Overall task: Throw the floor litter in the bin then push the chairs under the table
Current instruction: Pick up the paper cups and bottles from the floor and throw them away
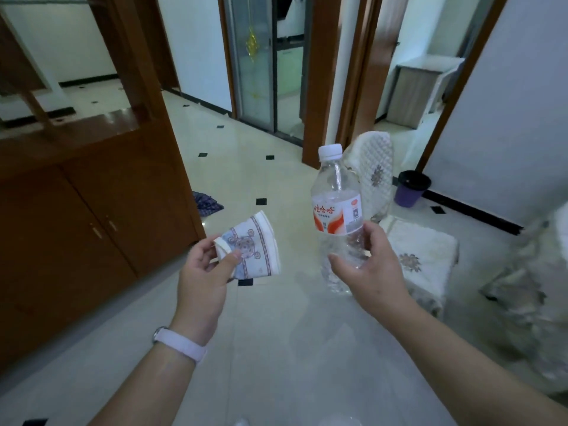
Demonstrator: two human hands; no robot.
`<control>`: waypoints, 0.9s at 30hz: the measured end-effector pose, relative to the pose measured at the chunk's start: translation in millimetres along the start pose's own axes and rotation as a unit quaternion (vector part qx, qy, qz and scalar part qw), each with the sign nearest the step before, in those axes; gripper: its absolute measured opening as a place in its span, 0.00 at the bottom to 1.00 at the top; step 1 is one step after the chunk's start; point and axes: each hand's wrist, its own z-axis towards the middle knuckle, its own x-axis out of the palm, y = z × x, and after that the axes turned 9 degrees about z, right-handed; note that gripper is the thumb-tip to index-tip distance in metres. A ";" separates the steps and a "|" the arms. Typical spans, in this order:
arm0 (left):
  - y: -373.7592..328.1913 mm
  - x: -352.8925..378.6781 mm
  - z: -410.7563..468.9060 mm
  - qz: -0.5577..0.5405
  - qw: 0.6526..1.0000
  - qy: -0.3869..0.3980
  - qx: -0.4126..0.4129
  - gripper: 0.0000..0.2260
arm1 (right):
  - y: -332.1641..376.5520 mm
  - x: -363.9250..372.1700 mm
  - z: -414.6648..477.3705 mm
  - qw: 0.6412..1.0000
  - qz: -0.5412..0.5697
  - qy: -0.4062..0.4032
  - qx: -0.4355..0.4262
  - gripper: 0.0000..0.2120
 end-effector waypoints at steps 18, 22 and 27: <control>5.1 101.6 335.4 0.033 0.991 0.127 -0.016 0.16 | -65.3 89.3 276.5 0.992 -0.018 -0.115 0.039 0.22; 9.6 141.6 412.6 0.054 0.993 0.105 -0.029 0.16 | -104.3 97.3 367.8 0.992 0.010 -0.114 0.049 0.20; -12.7 207.2 501.3 0.064 0.991 0.110 -0.028 0.15 | -127.6 87.3 478.9 0.991 0.039 -0.111 0.059 0.22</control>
